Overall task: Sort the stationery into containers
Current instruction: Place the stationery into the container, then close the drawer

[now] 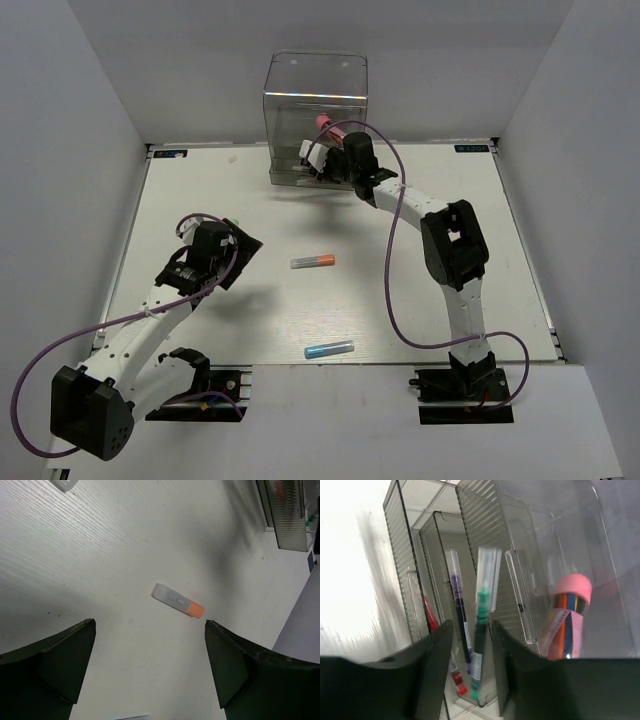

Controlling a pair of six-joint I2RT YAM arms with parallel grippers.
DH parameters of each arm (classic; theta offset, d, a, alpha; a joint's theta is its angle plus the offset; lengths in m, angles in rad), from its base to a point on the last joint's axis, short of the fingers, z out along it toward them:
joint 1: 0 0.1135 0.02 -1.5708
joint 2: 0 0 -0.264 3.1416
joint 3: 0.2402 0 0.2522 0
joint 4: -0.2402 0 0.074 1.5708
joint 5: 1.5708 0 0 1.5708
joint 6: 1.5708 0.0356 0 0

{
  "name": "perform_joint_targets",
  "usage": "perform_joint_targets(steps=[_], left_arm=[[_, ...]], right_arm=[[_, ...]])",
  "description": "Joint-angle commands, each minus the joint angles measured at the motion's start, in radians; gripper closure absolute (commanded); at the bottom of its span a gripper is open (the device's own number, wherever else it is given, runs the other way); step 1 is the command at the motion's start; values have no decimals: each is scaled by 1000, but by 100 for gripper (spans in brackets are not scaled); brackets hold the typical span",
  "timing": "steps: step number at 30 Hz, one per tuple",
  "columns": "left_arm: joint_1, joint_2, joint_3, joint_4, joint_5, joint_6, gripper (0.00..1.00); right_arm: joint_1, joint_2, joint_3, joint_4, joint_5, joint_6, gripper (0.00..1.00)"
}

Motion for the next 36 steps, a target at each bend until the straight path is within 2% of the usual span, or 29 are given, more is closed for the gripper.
perform_joint_targets(steps=[1, 3, 8, 10, 11, 12, 13, 14, 15, 17, 20, 27, 32, 36], left_arm=[[5, -12, -10, -5, -20, 13, 0], [5, -2, -10, 5, -20, 13, 0], [5, 19, -1, 15, -10, 22, 0], [5, 19, -1, 15, -10, 22, 0], [5, 19, -1, 24, -10, 22, 0], [5, 19, -1, 24, -10, 22, 0], [5, 19, -1, 24, -10, 22, 0], [5, 19, -1, 24, -10, 22, 0], [5, 19, -1, 24, -10, 22, 0], [5, 19, -1, 24, -10, 22, 0], [5, 19, -1, 24, -10, 31, 0], [5, 10, -1, 24, -10, 31, 0], [5, 22, 8, 24, -10, 31, 0], [5, 62, 26, 33, -10, 50, 0]], right_arm=[[-6, -15, 29, 11, -29, 32, 54], [-8, -29, 16, 13, -40, 32, 47], [-11, -67, -11, -7, -78, 59, 44], [-12, -87, -21, -23, -121, 91, 58], [-15, -104, -21, -38, -174, 108, 70], [-20, -109, -6, -56, -257, 107, 98], [-25, -109, 5, -84, -301, 84, 100], [-28, -101, 34, -213, -343, 67, 100], [-31, -93, 72, -260, -448, 50, 100], [-31, -45, 148, -485, -513, -83, 100], [-23, 23, 252, -624, -515, -140, 100], [-20, 109, 306, -527, -304, -85, 100], [-26, 126, 308, -541, -279, -93, 100], [-17, 129, 263, -460, -215, -71, 100]])
